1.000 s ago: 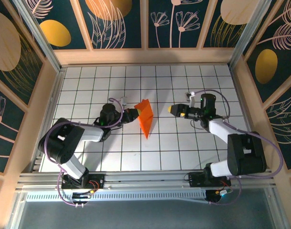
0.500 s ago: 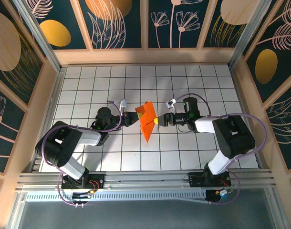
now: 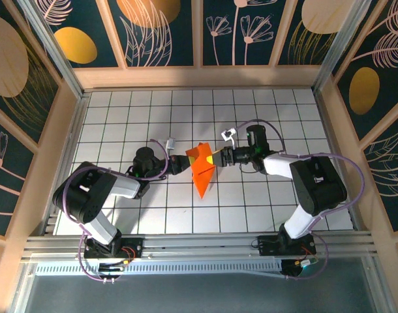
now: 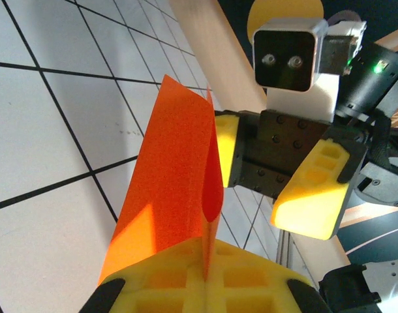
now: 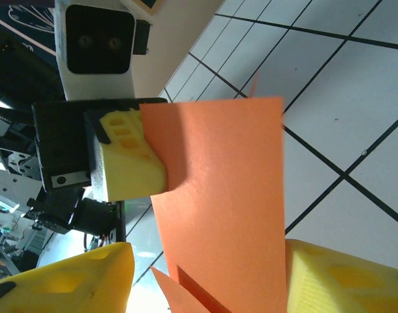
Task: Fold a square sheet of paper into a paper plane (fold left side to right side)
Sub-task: Place the paper at the center of the table.
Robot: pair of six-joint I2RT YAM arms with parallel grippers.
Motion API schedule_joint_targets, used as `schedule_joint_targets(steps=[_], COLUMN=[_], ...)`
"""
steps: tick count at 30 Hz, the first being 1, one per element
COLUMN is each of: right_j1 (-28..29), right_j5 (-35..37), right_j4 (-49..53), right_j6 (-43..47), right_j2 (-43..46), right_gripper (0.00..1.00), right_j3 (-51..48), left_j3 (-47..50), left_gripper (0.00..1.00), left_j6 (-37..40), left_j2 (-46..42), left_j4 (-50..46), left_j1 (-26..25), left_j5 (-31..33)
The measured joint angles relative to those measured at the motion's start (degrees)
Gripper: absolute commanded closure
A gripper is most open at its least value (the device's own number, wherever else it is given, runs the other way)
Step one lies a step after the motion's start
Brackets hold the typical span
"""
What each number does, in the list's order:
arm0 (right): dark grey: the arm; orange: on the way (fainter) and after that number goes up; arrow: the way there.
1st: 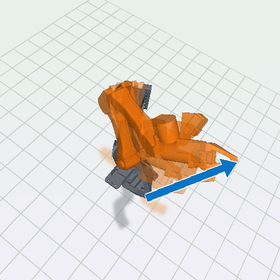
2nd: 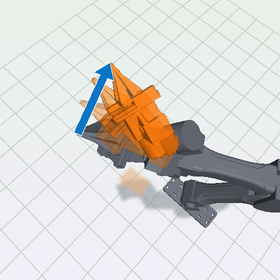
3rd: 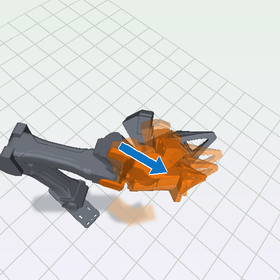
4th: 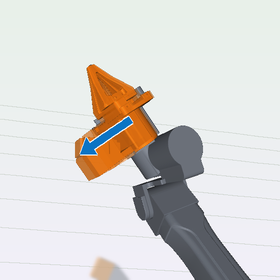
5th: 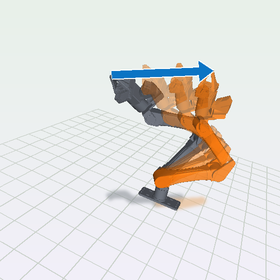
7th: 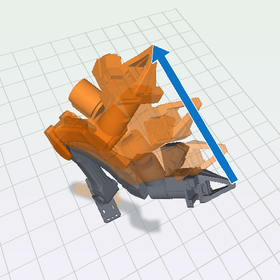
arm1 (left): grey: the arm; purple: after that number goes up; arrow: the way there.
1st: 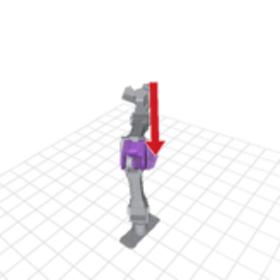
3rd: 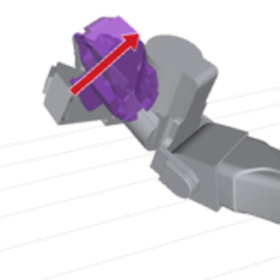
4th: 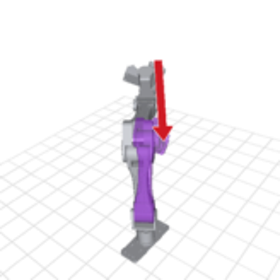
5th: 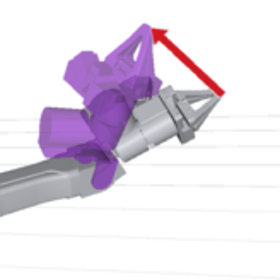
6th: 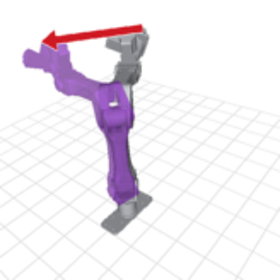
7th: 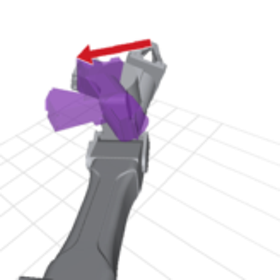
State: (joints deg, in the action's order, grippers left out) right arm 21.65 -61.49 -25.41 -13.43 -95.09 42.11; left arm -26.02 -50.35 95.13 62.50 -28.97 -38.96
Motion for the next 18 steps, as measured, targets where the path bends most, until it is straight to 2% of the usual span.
schedule_joint_targets(steps=[6, 12, 14, 18], right_j1=[0.0, 0.0, 0.0, 0.0], right_j5=[0.5, 1.68, 2.16, 4.33], right_j4=[3.02, 4.61, 5.11, 6.86], right_j6=[1.4, 1.99, 2.43, 2.51], right_j2=[0.0, -0.02, -0.31, -1.49], right_gripper=[0.49, 0.59, 0.66, 0.92], right_j3=[1.79, 3.04, 3.45, 4.44], left_j3=[-0.22, -0.24, -0.22, -0.24], left_gripper=[1.0, 1.0, 1.0, 0.88], left_j6=[0.22, 0.22, 0.22, 0.35], left_j2=[1.46, 2.23, 2.23, 3.15], left_j4=[-0.2, -0.17, -0.15, -0.17], left_j1=[0.0, 0.0, 0.0, 0.0], left_j5=[-0.02, -0.04, -0.04, 0.0])
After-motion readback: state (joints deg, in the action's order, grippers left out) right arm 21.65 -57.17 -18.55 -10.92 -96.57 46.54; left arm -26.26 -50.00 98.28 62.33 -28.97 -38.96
